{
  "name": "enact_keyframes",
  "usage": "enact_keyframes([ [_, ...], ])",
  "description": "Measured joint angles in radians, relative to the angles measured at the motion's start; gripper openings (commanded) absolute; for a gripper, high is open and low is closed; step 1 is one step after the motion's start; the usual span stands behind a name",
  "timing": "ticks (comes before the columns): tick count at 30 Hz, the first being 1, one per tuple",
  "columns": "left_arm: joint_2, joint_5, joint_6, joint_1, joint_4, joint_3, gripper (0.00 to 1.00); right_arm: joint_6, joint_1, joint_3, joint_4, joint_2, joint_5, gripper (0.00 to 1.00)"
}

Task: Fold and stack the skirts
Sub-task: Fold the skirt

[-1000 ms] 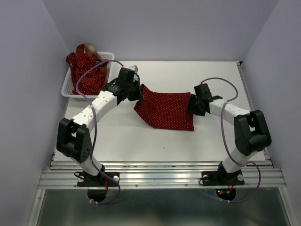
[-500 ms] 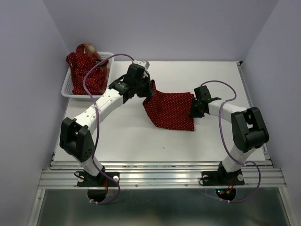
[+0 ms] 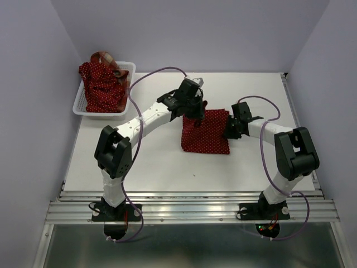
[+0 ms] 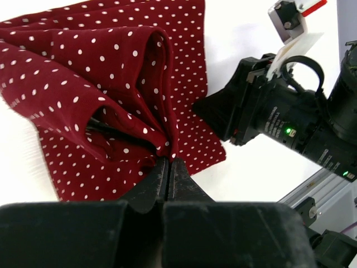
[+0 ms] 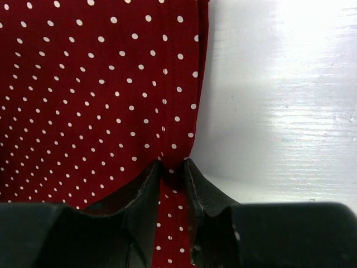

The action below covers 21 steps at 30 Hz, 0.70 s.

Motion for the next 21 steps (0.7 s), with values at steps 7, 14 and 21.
enact_keyframes([
  [7, 0.098, 0.005, -0.043, -0.047, 0.003, 0.090, 0.00, 0.000, -0.010, -0.010, 0.018, -0.002, -0.033, 0.29],
  [14, 0.221, 0.006, -0.081, -0.101, 0.019, 0.196, 0.00, 0.002, -0.022, -0.024, 0.039, -0.006, -0.067, 0.28],
  [21, 0.298, 0.002, -0.107, -0.128, 0.034, 0.234, 0.00, 0.015, -0.040, -0.048, 0.067, -0.015, -0.100, 0.27],
])
